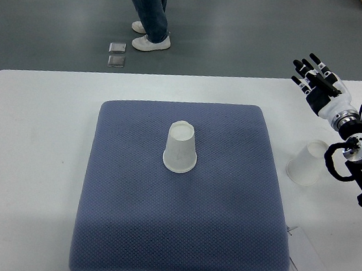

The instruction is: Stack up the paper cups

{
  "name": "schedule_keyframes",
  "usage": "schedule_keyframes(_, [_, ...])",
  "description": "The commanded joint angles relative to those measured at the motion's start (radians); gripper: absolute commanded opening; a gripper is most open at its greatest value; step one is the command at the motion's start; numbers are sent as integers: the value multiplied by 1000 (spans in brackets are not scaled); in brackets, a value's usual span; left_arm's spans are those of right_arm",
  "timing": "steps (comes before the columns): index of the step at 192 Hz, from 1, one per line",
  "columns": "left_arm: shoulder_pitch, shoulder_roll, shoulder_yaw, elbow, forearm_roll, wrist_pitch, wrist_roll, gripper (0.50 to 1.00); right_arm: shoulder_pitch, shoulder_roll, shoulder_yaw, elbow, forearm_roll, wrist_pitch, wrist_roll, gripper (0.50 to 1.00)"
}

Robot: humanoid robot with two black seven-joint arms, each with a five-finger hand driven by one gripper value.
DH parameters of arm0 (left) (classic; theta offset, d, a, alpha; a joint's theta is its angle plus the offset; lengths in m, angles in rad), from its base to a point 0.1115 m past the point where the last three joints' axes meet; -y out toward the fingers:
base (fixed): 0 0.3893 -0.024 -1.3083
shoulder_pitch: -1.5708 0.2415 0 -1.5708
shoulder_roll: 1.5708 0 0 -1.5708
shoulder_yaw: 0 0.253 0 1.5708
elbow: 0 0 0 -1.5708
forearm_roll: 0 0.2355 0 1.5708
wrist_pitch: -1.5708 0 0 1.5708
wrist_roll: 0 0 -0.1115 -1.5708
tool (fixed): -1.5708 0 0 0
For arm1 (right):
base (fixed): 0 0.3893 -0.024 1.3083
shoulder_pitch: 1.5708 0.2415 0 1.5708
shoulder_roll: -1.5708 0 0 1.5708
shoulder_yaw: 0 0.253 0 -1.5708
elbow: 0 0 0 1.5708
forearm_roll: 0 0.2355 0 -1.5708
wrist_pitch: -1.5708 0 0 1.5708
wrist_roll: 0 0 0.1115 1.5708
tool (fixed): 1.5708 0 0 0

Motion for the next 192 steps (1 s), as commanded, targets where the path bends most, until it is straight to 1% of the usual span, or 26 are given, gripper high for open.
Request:
schedule_keyframes(1, [0,0,0,0,0,0,0,1000,1,-2,2,0,0,38,2,924])
schedule_keyframes(37, [0,0,0,0,0,0,0,1000,1,-7,5,0,2,139,2,924])
schedule_keyframes(60, [0,0,0,0,0,0,0,1000,-3,-16,14,-3,2,181,2,924])
schedule_keyframes(154, [0,0,0,0,0,0,0,1000,-11,-73,-3,-3,-5,185,0,924])
schedule_keyframes(192, [0,0,0,0,0,0,0,1000,-11,-73,3,-2,2,181,0,924])
